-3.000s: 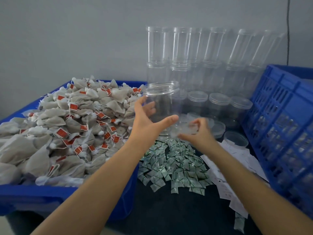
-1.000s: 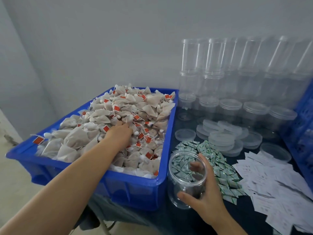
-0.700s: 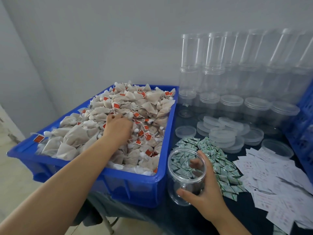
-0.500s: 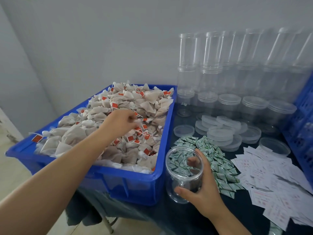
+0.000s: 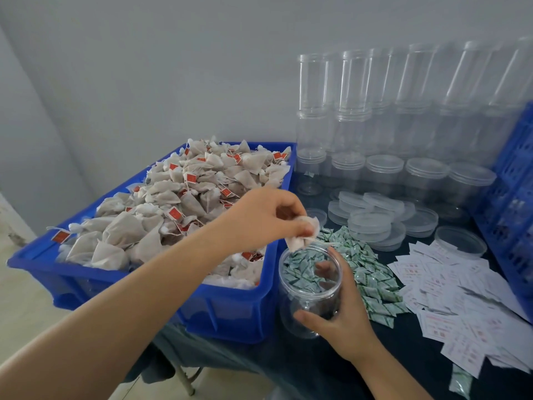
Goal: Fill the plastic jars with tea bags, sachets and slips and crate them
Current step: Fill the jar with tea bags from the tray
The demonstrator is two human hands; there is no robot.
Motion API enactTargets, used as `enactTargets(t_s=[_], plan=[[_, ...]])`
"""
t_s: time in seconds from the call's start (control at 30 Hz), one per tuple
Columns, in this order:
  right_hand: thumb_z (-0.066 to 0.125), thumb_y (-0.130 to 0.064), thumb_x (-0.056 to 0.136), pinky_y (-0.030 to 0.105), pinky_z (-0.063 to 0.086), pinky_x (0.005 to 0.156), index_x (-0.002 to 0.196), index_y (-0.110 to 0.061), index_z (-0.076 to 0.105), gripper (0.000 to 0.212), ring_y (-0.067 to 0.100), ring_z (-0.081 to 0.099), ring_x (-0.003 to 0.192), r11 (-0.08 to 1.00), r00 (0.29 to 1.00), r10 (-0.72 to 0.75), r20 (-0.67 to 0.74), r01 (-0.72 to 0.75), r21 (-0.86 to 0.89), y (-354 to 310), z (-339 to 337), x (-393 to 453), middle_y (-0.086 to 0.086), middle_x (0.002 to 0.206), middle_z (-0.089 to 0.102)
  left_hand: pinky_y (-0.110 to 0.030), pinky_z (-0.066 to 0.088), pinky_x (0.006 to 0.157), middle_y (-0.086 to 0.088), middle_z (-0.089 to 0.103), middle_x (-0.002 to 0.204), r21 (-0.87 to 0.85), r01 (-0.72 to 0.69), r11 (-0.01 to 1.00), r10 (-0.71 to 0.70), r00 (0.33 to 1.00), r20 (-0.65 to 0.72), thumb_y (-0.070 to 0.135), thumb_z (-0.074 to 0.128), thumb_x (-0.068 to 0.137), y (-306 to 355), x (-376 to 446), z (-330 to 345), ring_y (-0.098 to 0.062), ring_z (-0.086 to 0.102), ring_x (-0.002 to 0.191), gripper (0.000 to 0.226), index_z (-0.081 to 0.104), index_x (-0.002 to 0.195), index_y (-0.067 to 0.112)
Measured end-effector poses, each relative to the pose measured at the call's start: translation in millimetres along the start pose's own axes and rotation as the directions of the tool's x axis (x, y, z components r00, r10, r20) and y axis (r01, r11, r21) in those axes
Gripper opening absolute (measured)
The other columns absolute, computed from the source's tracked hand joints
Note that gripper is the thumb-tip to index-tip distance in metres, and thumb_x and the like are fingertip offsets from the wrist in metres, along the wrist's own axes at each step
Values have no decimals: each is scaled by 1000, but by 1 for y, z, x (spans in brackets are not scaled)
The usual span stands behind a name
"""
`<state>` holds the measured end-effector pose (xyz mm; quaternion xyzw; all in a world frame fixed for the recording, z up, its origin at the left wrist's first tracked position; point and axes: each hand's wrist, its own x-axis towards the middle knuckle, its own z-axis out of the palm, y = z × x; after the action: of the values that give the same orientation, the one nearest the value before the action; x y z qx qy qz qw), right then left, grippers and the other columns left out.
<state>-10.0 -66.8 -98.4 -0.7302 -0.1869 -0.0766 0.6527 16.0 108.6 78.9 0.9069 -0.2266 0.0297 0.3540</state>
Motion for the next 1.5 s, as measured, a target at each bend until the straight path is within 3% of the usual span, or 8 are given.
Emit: enactTargets(t_s=[0.17,0.3,0.43,0.63,0.87,1.2,1.37,1.5], plan=[[88,-45,51,7,44,93,142,-48,32,107,-5,51,126,1000,1000,-13,0,13,-3,0,0,1,-7,141,48,-6,46,71,21,67,86,-12,-20,1000,21,994,108,55,65,76,-5,-5,15,12,59,81,31,66,98,34],[91,-37,54,5,45,89,140,-57,33,105,-7,50,125,1000,1000,-10,2,10,14,0,1,0,-8,139,48,-3,46,69,25,64,99,-40,35,999,-39,992,-119,52,55,86,-30,6,3,14,58,89,28,60,110,39],[90,-40,53,5,45,87,141,-61,32,107,-6,49,125,1000,1000,14,11,-14,10,1,1,-2,-12,137,49,-20,44,81,6,63,114,268,228,936,-157,952,-262,31,57,92,-89,20,-20,-4,57,97,28,61,118,21],[93,-48,51,12,50,90,138,-68,28,110,-1,49,130,999,999,43,22,-43,-13,6,-1,-1,-36,132,47,-38,46,94,-4,52,128,804,277,527,-326,939,-109,37,58,89,-152,32,-28,-23,46,119,41,51,124,15],[92,-45,53,8,47,90,135,-72,27,108,-1,49,130,999,999,29,24,-28,-41,7,-1,-1,-35,135,45,-38,34,101,2,58,123,975,174,139,-224,964,-140,28,54,92,-160,46,-16,-22,46,119,25,62,116,23],[91,-44,52,5,45,90,132,-75,29,106,-6,48,128,1000,999,18,34,-17,-23,7,-1,2,-36,131,45,-31,36,92,11,63,106,925,221,308,-96,975,-201,19,56,87,-149,28,-37,-15,52,106,23,62,107,29],[92,-48,50,7,46,90,132,-74,29,107,-6,47,129,1000,999,28,32,-28,4,8,-1,2,-38,130,46,-35,47,81,-2,63,97,748,205,631,-28,970,-242,13,52,93,-123,16,-53,-20,57,90,17,66,102,12],[91,-47,50,12,50,89,133,-74,28,107,-5,47,130,1000,999,30,28,-30,2,8,0,2,-35,130,47,-20,45,68,11,57,76,507,160,847,-6,957,-291,19,58,92,-78,10,-58,1,51,68,12,67,84,15]])
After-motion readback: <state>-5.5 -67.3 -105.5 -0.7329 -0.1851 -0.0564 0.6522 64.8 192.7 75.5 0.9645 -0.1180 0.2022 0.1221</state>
